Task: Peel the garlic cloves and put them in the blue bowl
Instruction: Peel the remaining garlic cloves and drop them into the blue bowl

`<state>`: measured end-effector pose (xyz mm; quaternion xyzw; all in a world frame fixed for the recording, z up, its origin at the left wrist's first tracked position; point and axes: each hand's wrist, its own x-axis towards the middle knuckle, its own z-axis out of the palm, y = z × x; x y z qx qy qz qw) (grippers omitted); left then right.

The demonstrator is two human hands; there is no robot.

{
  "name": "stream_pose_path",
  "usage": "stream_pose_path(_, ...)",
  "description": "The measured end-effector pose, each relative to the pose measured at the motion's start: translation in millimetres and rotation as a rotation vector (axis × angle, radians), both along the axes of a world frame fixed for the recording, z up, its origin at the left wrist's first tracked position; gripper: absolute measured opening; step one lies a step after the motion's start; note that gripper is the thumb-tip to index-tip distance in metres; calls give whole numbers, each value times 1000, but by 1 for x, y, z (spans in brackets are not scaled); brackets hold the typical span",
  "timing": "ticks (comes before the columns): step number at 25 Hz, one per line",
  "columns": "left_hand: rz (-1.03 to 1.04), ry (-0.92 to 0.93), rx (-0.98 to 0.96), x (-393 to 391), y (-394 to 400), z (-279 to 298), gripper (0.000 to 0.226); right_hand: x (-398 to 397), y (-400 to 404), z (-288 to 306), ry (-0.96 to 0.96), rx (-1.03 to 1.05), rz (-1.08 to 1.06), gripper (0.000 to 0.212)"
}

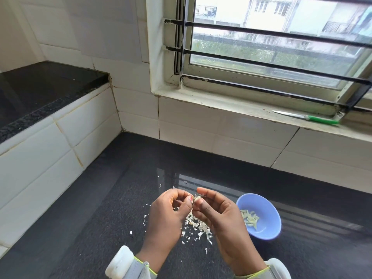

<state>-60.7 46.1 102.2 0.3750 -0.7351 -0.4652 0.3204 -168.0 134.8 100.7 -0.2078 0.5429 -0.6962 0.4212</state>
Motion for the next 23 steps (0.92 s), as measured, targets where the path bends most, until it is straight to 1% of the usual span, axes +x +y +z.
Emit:
stream_pose_path(3,0,4,-1,1,0,0,9,0,0,-1,-38,0,-19,31)
stream_pose_path(6,4,14,-43,2,1,1,11,0,-1,-1,-25,8,-38,29)
stream_pose_path(8,-10,11,-98,2,2,1,13,0,0,-2,58,30,-64,31)
stream_pose_path(12,-34,2,-154,2,0,2,2,0,2,-1,323,81,-113,30)
stream_pose_path(14,-53,-15,-192,2,-2,3,4,0,3,1,449,114,-115,30)
stream_pose_path(16,-69,-32,-246,2,-3,4,6,-1,4,3,514,127,-112,28)
stream_pose_path(19,-66,-19,-315,1,-4,5,6,-1,4,3,503,117,-97,23)
stream_pose_path(21,-49,4,-318,1,-3,6,3,1,3,2,450,105,-77,18)
stream_pose_path(23,-35,16,-305,1,-1,5,5,2,2,2,375,82,-61,14)
